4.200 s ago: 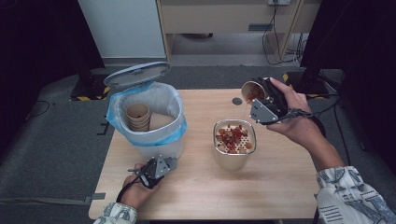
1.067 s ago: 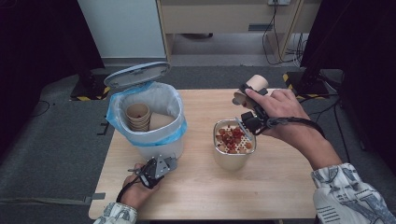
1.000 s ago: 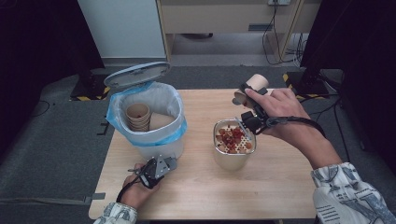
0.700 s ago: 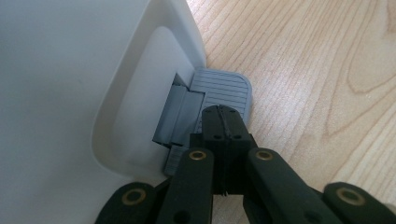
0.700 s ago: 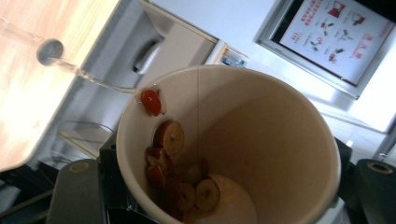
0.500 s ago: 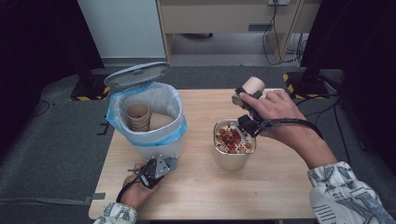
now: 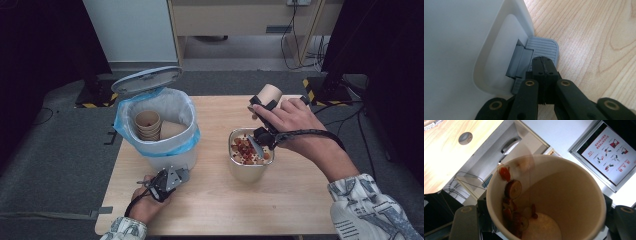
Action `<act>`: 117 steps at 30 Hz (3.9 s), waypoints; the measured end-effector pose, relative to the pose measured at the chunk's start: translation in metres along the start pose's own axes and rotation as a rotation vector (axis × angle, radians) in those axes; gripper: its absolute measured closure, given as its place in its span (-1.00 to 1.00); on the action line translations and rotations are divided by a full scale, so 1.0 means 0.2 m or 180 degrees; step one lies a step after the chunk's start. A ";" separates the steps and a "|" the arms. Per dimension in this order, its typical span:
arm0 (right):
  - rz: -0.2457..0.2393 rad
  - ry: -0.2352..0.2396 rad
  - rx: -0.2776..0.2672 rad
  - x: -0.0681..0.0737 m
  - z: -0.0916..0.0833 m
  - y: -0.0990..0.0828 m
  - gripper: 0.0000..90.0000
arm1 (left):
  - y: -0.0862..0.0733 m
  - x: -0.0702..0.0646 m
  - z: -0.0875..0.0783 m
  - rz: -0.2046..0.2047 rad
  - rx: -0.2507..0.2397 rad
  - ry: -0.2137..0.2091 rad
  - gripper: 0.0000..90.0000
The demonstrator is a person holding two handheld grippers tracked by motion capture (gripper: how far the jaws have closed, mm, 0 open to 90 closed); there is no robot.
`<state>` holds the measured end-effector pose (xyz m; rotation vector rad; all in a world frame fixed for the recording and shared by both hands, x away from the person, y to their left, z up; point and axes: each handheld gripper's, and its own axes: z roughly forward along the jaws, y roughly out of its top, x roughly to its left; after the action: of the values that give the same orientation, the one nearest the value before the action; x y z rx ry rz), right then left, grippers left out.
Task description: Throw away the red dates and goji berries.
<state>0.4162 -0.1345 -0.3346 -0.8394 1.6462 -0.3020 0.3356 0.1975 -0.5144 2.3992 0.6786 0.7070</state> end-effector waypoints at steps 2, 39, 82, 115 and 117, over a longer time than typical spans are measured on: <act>-0.0010 -0.0002 0.0005 0.00 0.00 0.00 -0.36 | 0.00 0.00 0.00 0.0004 0.0002 -0.0001 0.99; 0.0355 -0.0226 0.0000 -0.03 -0.04 -0.08 -0.36 | 0.00 0.00 0.00 0.0006 0.0001 0.0001 0.99; 0.0152 -0.0178 -0.0023 0.00 -0.01 -0.02 -0.35 | 0.00 0.00 0.00 0.0000 -0.0004 -0.0004 0.99; 0.0005 -0.0165 -0.0049 -0.01 -0.01 0.03 -0.34 | 0.00 0.00 0.00 -0.0002 -0.0001 -0.0005 0.99; 0.0016 -0.0182 -0.0051 -0.02 -0.01 0.03 -0.34 | 0.00 0.00 0.00 -0.0003 -0.0001 -0.0004 0.99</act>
<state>0.4126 -0.1289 -0.3347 -0.8484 1.5990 -0.2593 0.3357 0.1979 -0.5143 2.3986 0.6790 0.7051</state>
